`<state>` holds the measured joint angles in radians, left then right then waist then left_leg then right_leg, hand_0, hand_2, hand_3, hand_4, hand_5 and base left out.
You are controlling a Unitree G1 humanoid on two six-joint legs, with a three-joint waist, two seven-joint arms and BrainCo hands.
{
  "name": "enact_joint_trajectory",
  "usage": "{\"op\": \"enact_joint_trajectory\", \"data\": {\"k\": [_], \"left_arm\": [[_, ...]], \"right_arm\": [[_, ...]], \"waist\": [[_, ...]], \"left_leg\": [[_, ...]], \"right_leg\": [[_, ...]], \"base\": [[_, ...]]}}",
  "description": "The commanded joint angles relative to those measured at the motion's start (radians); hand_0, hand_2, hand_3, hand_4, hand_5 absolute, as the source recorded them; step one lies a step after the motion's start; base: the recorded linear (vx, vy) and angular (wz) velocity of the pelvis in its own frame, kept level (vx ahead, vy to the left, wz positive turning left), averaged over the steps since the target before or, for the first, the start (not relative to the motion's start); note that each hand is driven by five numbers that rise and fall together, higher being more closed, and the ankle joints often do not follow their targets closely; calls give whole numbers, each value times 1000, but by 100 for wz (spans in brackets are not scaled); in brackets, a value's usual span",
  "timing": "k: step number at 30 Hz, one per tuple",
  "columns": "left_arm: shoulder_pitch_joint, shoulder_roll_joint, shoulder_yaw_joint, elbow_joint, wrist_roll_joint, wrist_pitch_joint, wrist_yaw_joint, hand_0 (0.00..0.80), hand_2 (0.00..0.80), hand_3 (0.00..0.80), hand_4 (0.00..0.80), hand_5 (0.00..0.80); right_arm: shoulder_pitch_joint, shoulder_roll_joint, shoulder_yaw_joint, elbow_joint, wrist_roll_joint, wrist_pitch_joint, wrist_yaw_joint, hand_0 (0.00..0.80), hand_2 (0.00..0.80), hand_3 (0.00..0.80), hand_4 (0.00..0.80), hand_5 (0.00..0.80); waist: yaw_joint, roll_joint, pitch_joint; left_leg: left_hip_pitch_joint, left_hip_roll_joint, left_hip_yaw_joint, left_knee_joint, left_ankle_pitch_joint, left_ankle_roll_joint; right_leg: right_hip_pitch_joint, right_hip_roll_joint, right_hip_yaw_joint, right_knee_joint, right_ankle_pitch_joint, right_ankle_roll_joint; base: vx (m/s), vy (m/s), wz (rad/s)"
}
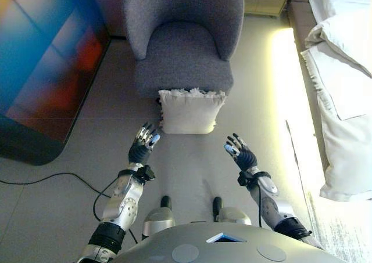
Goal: Pick up the cushion and take it to the sofa
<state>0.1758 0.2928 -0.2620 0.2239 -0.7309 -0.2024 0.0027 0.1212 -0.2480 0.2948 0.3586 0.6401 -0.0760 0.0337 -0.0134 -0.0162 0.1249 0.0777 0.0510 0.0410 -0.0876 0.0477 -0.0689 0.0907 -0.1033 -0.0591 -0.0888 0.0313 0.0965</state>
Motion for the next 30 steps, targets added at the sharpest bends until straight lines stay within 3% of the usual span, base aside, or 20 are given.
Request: {"op": "enact_joint_trajectory", "data": {"k": [1,9,21,24,27,28,30], "left_arm": [[-29,10,-4,-40,17,-47,12,0,0,0,0,0],[15,12,16,-39,4,-36,-9,0,0,0,0,0],[10,23,29,-33,-12,-52,-15,0,0,0,0,0],[2,36,40,-53,-22,-43,-20,0,0,0,0,0],[-28,50,43,-39,-23,-40,-24,0,0,0,0,0],[-37,50,44,-30,-18,-35,-20,0,0,0,0,0],[-43,52,50,-18,-29,-25,-40,0,0,0,0,0]], "right_arm": [[-30,10,12,-68,7,-65,1,0,0,0,0,0],[6,6,6,-86,1,-36,10,0,0,0,0,0],[12,3,15,-78,-3,-39,16,0,0,0,0,0],[5,14,4,-67,26,-44,21,0,0,0,0,0],[-18,46,10,-56,25,-66,-1,0,0,0,0,0],[-17,50,16,-66,16,-68,-17,0,0,0,0,0],[-10,40,16,-76,12,-68,-20,0,0,0,0,0]], "waist": [[-10,6,6],[-8,-4,3],[-25,-14,34],[-19,-13,39],[-12,-9,44],[-18,10,54],[-28,24,65]], "left_leg": [[-27,-57,24,0,-2,66],[-11,-58,42,15,-15,67],[-49,-73,90,126,-68,97],[-62,-79,85,141,-71,113],[-83,-92,84,158,-83,144],[-82,-84,79,168,-91,147],[-77,-80,66,179,-98,144]], "right_leg": [[-34,61,-18,10,49,-18],[-23,44,-28,18,44,-13],[-76,9,10,148,8,-1],[-95,-10,9,228,-3,13],[-162,-41,0,448,42,20],[-226,-39,8,594,88,11],[-298,-25,33,703,132,6]], "base": [[0,0,0],[47,18,-1],[24,92,-8],[9,98,-3],[-2,134,7],[25,194,23],[88,159,19]]}}
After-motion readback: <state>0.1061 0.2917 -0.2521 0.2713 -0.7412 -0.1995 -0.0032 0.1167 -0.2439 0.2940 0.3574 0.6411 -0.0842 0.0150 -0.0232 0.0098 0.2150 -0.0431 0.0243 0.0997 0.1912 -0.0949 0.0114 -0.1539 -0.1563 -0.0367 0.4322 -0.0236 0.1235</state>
